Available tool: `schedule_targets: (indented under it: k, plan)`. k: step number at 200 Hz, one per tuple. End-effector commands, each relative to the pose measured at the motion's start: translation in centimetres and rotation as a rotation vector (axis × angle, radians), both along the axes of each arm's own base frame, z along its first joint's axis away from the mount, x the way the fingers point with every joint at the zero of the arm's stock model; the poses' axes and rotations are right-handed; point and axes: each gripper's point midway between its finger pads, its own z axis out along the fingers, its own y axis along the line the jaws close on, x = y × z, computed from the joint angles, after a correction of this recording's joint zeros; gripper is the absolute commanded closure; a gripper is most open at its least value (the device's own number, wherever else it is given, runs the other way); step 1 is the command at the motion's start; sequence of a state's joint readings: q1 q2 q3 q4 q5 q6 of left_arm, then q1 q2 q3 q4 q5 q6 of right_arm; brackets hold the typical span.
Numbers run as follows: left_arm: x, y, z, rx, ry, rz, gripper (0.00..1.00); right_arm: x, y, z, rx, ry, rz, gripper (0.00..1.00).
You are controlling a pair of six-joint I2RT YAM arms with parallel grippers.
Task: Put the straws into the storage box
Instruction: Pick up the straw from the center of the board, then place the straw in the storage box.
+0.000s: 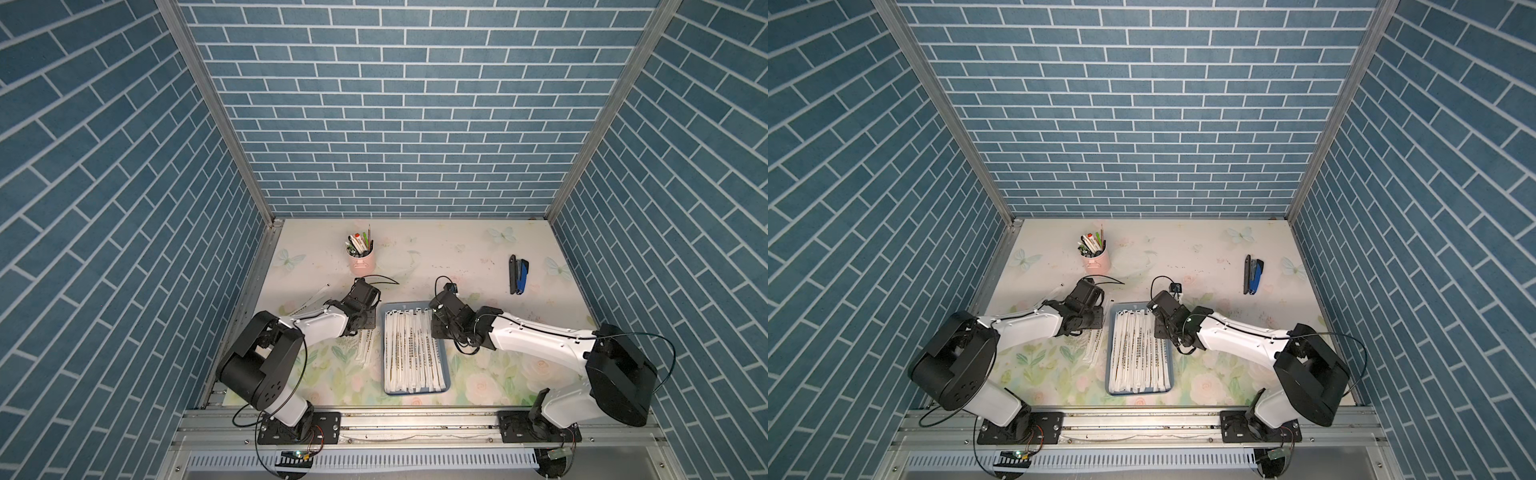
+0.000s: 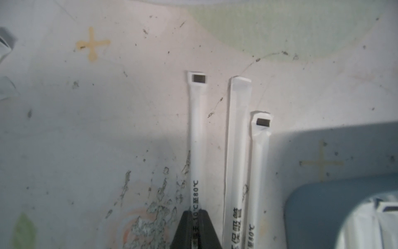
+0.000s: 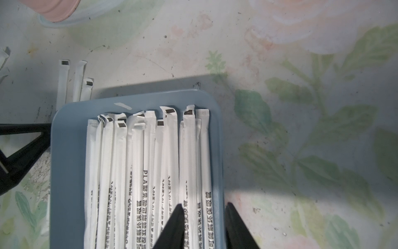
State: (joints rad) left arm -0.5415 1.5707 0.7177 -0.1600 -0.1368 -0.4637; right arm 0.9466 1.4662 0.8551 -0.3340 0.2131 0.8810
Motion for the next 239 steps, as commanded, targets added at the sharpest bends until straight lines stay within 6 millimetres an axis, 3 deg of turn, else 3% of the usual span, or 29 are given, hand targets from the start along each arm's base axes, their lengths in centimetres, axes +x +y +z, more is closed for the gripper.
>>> schedule_targets:
  k: [1, 21, 57, 114, 134, 151, 166, 187, 207, 239]
  plan:
    - [-1.9, 1.0, -1.3, 0.043, 0.074, 0.006, 0.95, 0.0, -0.4, 0.0, -0.016, -0.014, 0.025, 0.67]
    - [-1.5, 0.9, -0.1, 0.029, 0.045, 0.017, 1.0, 0.0, -0.3, 0.0, -0.014, -0.015, 0.027, 0.67]
    - [-0.9, 1.6, 1.9, 0.048, 0.003, 0.062, 1.0, 0.0, -0.4, 0.1, -0.014, -0.018, 0.025, 0.67]
    - [-0.9, 2.0, 8.8, -0.04, -0.135, 0.182, 1.0, 0.4, -0.8, 0.1, -0.013, -0.023, 0.014, 0.67]
    - [-1.9, 0.1, 10.8, -0.105, -0.169, 0.194, 1.0, 1.0, -1.2, 0.4, -0.016, -0.035, 0.004, 0.67]
    - [-3.4, -4.0, 12.2, -0.203, -0.192, 0.155, 1.0, 1.6, -1.8, 0.7, -0.019, -0.048, -0.009, 0.67]
    - [-5.0, -7.8, 12.3, -0.268, -0.183, 0.104, 1.0, 2.3, -2.3, 1.2, -0.022, -0.062, -0.022, 0.67]
    - [-6.9, -11.0, 10.9, -0.301, -0.167, 0.082, 1.0, 2.8, -2.9, 1.6, -0.019, -0.077, -0.039, 0.67]
    - [-8.0, -12.8, 9.1, -0.334, -0.148, 0.085, 1.0, 2.8, -3.1, 1.7, -0.014, -0.078, -0.043, 0.67]
    - [-8.7, -13.7, 6.5, -0.292, -0.126, 0.087, 1.0, 2.3, -3.3, 1.3, -0.008, -0.068, -0.044, 0.67]
